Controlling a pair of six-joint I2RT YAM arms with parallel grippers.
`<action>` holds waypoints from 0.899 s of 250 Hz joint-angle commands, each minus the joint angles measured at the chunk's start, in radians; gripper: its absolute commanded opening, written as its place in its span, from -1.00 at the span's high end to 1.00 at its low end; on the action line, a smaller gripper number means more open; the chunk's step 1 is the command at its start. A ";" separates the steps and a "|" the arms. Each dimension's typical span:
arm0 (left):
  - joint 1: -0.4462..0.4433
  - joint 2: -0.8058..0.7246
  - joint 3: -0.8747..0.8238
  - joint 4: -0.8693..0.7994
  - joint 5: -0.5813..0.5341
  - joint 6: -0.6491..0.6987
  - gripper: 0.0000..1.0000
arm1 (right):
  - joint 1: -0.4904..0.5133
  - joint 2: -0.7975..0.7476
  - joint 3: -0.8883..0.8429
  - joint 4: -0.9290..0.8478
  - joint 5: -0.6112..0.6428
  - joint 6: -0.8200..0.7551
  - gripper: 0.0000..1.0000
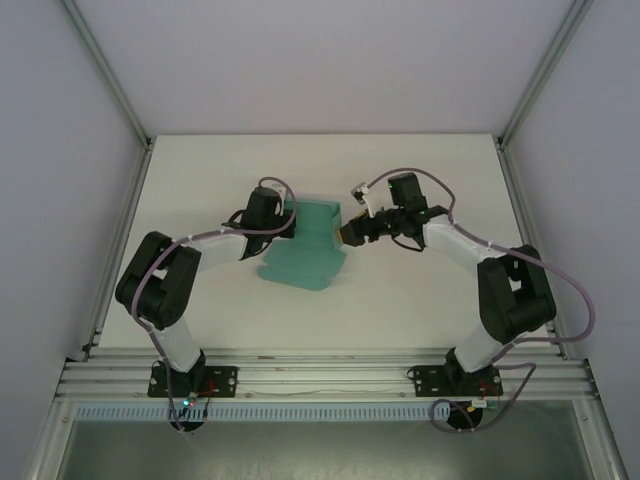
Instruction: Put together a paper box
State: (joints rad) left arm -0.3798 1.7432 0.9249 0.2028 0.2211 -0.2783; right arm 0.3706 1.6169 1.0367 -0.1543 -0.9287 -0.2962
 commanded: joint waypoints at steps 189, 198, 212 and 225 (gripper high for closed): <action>-0.109 0.094 -0.018 0.042 -0.193 0.121 1.00 | 0.140 0.239 0.049 0.240 0.630 0.305 0.08; -0.115 0.096 -0.021 0.049 -0.193 0.122 1.00 | 0.153 0.241 0.041 0.252 0.676 0.319 0.17; -0.119 0.101 -0.025 0.055 -0.184 0.110 1.00 | 0.169 0.239 0.025 0.274 0.738 0.336 0.24; -0.119 0.103 -0.030 0.062 -0.173 0.100 1.00 | 0.175 0.237 0.014 0.290 0.788 0.364 0.29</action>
State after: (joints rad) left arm -0.4606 1.8164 0.9222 0.2611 -0.0040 -0.2070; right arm 0.5213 1.8320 1.0843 0.0597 -0.3573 -0.0044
